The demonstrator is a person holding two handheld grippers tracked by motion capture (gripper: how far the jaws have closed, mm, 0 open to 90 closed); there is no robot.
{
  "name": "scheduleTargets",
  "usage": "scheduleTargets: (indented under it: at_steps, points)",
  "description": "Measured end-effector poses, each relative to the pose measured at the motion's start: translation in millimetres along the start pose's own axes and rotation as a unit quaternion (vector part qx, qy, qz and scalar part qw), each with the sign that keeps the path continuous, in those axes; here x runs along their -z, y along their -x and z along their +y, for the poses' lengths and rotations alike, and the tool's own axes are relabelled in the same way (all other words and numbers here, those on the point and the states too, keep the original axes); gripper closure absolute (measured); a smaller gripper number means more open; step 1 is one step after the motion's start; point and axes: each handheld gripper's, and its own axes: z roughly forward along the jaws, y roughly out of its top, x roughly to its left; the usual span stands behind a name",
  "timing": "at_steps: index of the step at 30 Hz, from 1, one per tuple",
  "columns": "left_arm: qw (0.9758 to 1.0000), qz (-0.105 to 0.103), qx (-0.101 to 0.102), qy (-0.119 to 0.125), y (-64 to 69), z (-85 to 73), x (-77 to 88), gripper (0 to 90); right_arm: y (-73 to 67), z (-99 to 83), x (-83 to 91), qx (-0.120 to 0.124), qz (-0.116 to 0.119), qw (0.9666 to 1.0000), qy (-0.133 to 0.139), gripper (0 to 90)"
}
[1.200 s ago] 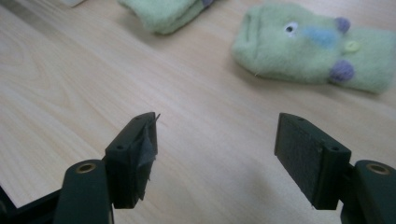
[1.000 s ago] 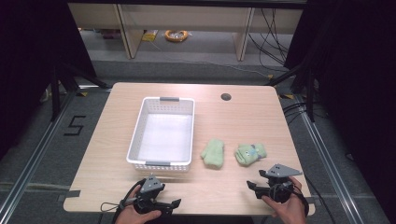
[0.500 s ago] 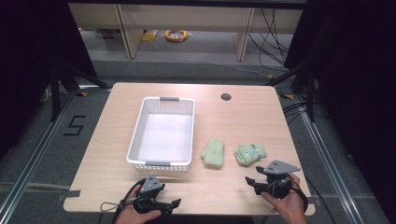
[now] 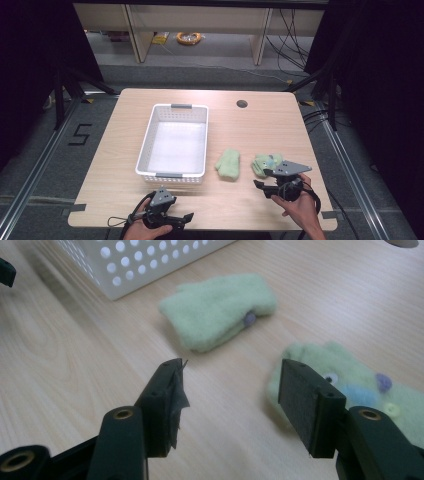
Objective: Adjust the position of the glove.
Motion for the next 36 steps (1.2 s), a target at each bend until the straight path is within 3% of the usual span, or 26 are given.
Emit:
scheduleTargets:
  at_steps: [5,10,13,14,16,18,19,24,26,27,30,31,36]
  points:
    - [1.0,-0.004,-0.004,0.004,0.2,0.1,-0.1,16.4,-1.5,14.3,-9.7,0.007,0.015,0.9999,-0.002,46.0]
    - [1.0,-0.002,-0.005,0.007,0.2,-0.1,-0.3,16.4,-3.1,20.7,-16.5,0.005,0.016,0.9998,-0.01,45.9]
    - [0.9999,-0.002,-0.001,0.011,0.8,-0.2,-0.9,16.4,-2.8,25.4,-22.0,0.002,0.024,0.9997,-0.01,45.9]
    - [0.9998,-0.004,0.013,0.012,1.8,-0.3,-1.5,16.4,-2.9,29.1,-26.1,0.001,0.026,0.9996,-0.014,46.1]
    - [0.9999,-0.002,0.0,0.011,0.5,-0.1,-0.7,16.4,-2.6,31.4,-27.9,0.001,0.025,0.9995,-0.018,46.5]
    - [0.9999,-0.001,0.0,0.012,0.4,-0.2,-0.7,16.3,-1.2,36.7,-32.2,0.003,0.028,0.9994,-0.017,48.5]
    - [0.9999,-0.001,0.0,0.011,0.4,-0.1,-0.6,16.2,1.0,43.1,-37.6,0.015,0.036,0.9992,-0.012,51.0]
    - [0.9999,0.0,0.0,0.013,0.0,-0.2,-0.2,16.2,3.6,54.0,-51.9,0.021,0.041,0.9988,-0.017,54.0]
    - [0.9999,-0.001,0.005,0.016,0.7,-0.1,-0.4,16.2,3.6,58.2,-61.4,0.014,0.042,0.9986,-0.03,54.5]
    - [0.9999,0.001,0.0,0.011,0.3,0.0,0.4,16.2,4.9,61.1,-68.9,0.022,0.041,0.9982,-0.037,55.5]
    - [0.9999,-0.001,0.0,0.012,0.1,-0.1,0.1,16.2,3.8,61.3,-80.9,0.022,0.04,0.9986,-0.026,56.4]
    - [0.9999,-0.001,0.0,0.012,0.1,0.0,0.3,16.2,3.8,62.7,-83.6,0.021,0.041,0.998,-0.042,56.4]
    - [0.9999,-0.001,-0.001,0.011,0.3,0.1,0.8,16.2,7.6,66.8,-103.0,0.007,0.039,0.9965,-0.073,57.0]
